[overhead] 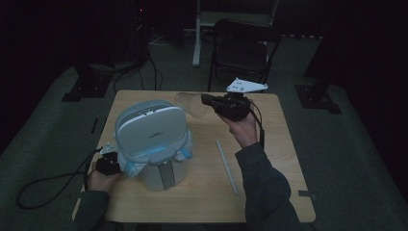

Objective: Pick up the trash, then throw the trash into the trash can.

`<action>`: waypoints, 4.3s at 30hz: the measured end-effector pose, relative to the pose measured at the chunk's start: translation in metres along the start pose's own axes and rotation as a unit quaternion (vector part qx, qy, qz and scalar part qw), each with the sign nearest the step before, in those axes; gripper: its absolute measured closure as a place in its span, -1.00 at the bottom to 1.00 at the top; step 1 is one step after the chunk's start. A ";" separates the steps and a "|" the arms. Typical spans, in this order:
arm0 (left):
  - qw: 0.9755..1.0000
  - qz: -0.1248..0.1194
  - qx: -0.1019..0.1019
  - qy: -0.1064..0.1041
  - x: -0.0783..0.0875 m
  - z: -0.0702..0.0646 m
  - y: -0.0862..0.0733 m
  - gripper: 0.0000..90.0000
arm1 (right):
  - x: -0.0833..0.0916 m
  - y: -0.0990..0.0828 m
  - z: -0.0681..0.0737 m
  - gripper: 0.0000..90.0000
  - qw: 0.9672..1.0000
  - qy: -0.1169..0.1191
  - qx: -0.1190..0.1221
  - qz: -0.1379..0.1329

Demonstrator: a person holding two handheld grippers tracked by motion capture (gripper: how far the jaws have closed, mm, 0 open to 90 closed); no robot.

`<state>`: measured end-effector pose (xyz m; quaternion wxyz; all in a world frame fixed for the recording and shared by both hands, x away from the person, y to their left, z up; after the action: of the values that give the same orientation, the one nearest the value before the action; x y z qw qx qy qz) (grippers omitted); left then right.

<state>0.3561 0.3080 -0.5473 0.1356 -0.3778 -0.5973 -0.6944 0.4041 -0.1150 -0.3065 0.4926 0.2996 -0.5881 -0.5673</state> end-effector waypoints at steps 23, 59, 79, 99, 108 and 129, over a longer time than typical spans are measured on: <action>1.000 0.000 0.003 -0.003 0.000 0.001 0.000 0.33 | -0.020 0.015 0.009 0.92 0.999 0.039 0.001 -0.010; 1.000 0.000 0.005 -0.005 0.000 0.001 0.000 0.34 | -0.058 0.025 0.029 0.91 0.995 0.100 0.011 0.009; 1.000 0.000 0.005 -0.006 0.000 0.001 0.000 0.34 | -0.062 0.027 0.032 0.87 0.991 0.135 0.007 0.002; 1.000 0.000 0.005 -0.007 0.000 0.001 0.000 0.34 | -0.058 0.025 0.025 0.62 0.991 0.136 -0.007 -0.004; 1.000 0.000 0.006 -0.008 0.000 0.001 0.000 0.34 | -0.047 0.015 0.013 0.62 0.994 0.108 -0.015 0.001; 1.000 0.000 0.006 -0.009 0.000 0.002 0.000 0.34 | -0.019 -0.028 -0.002 0.35 0.999 -0.003 -0.011 0.040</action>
<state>0.3563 0.3095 -0.5475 0.1325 -0.3828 -0.6026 -0.6876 0.4062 -0.1035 -0.3377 0.5165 0.2687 -0.5945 -0.5546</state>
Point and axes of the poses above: each handheld gripper's, and its own axes: x roughly backward along the jaws, y roughly out of its top, z roughly to its left, the point moved 1 cm from there along -x, roughly forward along the jaws, and after that the axes turned 12 degrees about y, right-handed, at the moved point
